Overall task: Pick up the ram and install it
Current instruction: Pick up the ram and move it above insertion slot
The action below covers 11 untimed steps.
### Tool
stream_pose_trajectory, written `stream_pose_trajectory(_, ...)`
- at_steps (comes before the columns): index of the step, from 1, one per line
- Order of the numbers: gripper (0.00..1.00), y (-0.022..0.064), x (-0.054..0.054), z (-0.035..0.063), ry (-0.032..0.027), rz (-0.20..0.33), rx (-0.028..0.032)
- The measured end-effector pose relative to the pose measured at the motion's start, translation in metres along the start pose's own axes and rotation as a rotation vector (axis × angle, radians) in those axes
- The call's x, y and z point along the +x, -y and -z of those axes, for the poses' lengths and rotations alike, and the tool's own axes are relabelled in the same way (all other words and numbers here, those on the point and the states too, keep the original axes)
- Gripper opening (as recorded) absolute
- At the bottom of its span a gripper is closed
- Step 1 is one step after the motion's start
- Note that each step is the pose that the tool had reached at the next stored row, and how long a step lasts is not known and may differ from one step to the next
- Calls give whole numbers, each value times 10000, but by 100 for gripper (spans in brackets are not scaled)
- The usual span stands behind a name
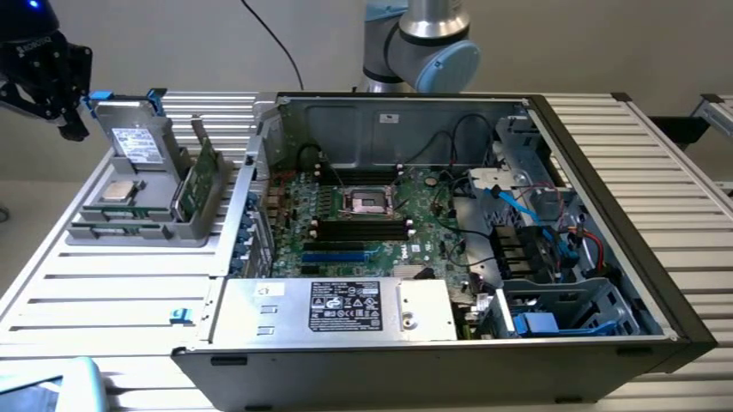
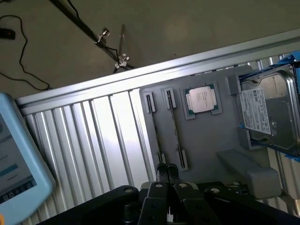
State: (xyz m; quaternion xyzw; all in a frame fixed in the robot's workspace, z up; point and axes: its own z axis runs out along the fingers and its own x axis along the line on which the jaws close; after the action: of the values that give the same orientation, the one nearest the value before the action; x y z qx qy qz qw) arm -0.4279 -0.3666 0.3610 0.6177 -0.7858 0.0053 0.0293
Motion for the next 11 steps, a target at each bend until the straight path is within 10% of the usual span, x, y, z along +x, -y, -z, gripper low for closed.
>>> stream_pose_trajectory(11, 37, -3, -3, -89, -11, 442, 30)
